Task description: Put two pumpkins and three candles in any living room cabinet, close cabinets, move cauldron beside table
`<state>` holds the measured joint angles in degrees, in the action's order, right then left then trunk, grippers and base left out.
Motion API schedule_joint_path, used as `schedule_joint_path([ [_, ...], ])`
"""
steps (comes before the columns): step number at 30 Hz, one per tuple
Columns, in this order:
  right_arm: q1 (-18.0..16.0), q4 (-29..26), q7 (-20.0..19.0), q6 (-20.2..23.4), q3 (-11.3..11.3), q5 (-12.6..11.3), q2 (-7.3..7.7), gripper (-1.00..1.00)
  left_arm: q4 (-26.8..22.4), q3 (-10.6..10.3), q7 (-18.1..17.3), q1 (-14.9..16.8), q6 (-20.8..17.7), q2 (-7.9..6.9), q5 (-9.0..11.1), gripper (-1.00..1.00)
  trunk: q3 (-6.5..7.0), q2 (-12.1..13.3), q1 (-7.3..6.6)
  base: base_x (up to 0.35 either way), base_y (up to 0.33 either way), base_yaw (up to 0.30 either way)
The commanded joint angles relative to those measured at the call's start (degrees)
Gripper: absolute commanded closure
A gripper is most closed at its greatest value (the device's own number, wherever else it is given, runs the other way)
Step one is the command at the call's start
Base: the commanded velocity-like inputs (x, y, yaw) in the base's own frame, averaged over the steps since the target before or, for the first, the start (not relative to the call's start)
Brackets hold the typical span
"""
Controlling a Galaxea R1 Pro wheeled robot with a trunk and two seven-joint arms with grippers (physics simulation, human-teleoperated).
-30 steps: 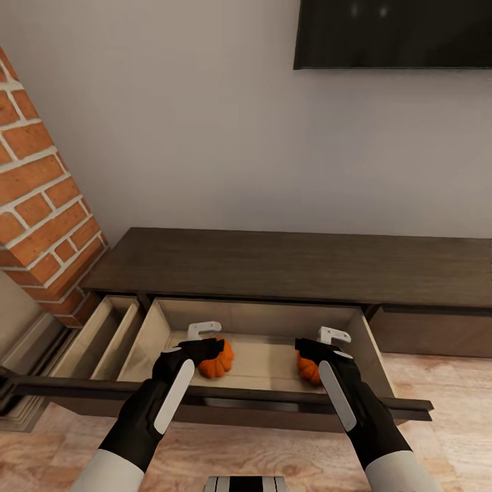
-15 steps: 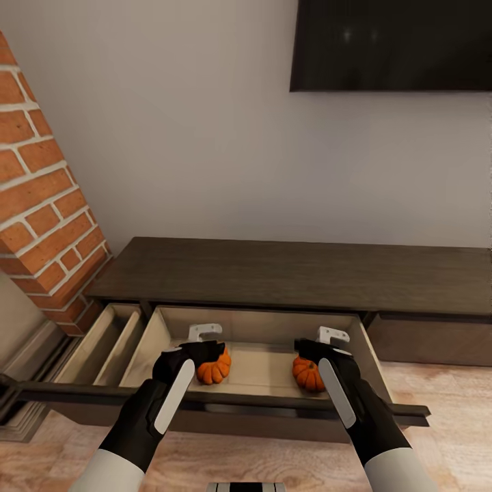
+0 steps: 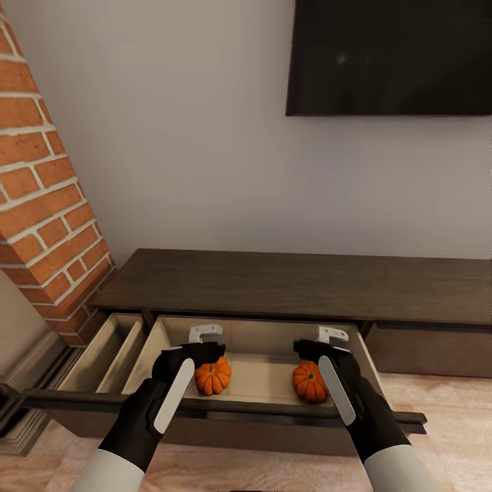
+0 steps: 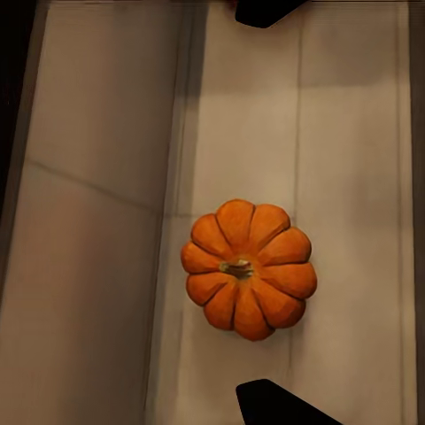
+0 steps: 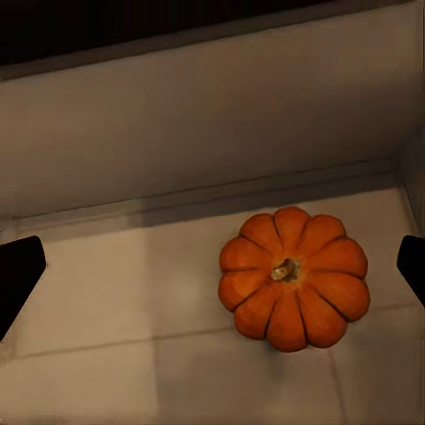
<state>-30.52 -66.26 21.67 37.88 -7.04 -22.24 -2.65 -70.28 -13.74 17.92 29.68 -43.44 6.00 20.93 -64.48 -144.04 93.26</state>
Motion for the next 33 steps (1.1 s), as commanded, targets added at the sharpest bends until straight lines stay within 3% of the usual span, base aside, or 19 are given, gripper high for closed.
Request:
schedule_joint_path([
  [1,-0.1,-0.1,0.6,0.2,-0.1,-0.6,0.02,-1.0,-0.2,-0.1,0.5,0.0,-0.3,-0.02,0.6,-1.0,0.18,0.0,-0.03,0.0,0.0,0.0],
  [33,-0.2,-0.9,0.2,-0.2,-0.1,-0.5,0.06,-1.0,-1.7,-0.2,0.6,0.0,-0.4,-0.11,0.6,-1.0,0.4,0.0,-0.06,-0.048,0.0,0.0],
])
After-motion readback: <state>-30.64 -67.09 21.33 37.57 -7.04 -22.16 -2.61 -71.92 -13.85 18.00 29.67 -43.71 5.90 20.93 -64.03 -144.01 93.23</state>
